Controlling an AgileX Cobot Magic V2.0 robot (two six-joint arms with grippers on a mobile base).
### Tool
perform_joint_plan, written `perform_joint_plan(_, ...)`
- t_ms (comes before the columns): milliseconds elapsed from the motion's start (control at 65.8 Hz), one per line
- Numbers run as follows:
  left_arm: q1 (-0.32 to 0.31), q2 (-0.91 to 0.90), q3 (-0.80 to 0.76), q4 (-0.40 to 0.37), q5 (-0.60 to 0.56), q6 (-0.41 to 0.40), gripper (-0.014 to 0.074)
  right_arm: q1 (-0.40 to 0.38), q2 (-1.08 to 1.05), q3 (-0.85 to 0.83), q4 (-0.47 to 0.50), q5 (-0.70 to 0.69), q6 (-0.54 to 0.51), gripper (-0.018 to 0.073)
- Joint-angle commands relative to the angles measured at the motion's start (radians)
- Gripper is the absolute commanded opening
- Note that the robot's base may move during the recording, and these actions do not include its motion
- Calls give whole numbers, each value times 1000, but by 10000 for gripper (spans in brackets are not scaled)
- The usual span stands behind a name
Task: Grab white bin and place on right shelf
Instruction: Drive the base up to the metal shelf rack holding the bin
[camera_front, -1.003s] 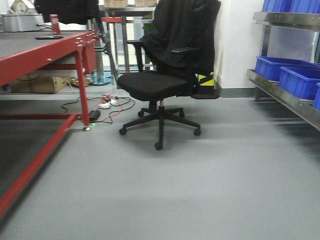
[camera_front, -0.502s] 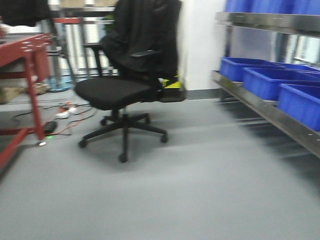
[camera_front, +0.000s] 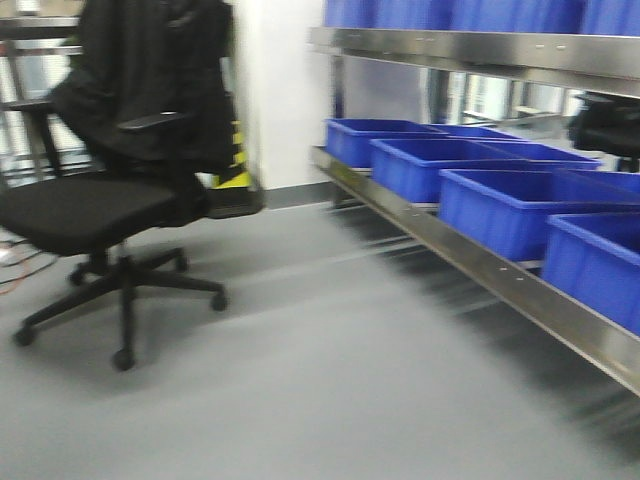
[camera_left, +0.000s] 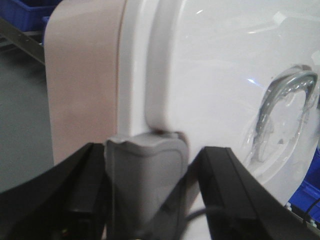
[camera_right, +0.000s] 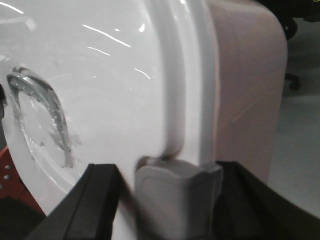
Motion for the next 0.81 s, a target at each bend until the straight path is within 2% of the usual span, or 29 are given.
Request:
perform_joint_plan(0, -24, -13, -33, -158, 36, 20, 218, 19, -18, -38, 239, 110, 0, 412)
perform_joint_plan(791, -24, -13, -33, -158, 36, 20, 218, 19, -18, -38, 239, 109, 0, 412)
